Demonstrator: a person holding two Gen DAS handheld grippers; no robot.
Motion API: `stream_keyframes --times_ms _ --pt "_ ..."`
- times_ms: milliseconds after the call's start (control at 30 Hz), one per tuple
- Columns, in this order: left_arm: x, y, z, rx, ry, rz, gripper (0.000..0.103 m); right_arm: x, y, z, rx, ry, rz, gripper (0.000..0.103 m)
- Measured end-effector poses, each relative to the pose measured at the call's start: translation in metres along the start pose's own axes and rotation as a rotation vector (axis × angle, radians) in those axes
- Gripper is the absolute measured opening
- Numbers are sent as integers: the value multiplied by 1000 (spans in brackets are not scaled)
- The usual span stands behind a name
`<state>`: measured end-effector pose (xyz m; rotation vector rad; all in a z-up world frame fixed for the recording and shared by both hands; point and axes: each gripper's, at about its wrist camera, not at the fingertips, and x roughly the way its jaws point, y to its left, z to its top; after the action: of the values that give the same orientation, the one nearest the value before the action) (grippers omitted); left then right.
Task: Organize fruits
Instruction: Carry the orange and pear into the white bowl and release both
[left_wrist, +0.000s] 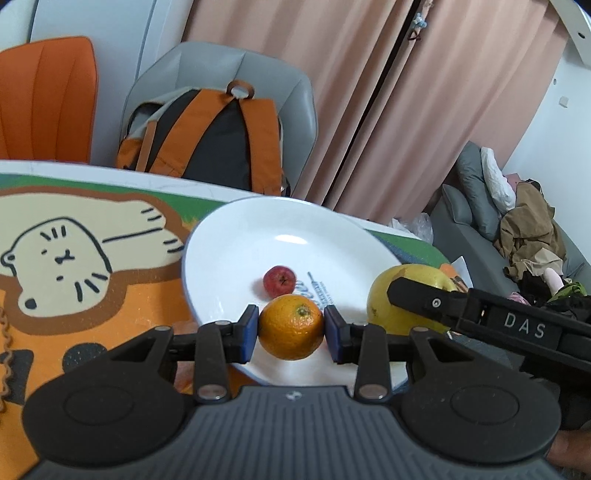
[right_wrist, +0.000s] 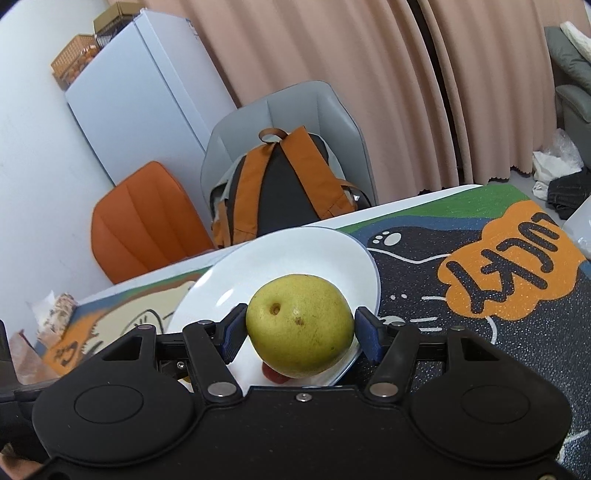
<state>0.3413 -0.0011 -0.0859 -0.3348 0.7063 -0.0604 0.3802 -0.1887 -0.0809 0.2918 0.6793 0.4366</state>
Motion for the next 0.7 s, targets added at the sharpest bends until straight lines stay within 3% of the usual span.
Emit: stream_keyframes --times_ms 333,700 --pt "3 7 4 6 32 2 38 16 11 -4 -9 23 -37 59" --pt "-19 8 9 -37 -2 0 41 -1 19 -9 -7 45 -20 56"
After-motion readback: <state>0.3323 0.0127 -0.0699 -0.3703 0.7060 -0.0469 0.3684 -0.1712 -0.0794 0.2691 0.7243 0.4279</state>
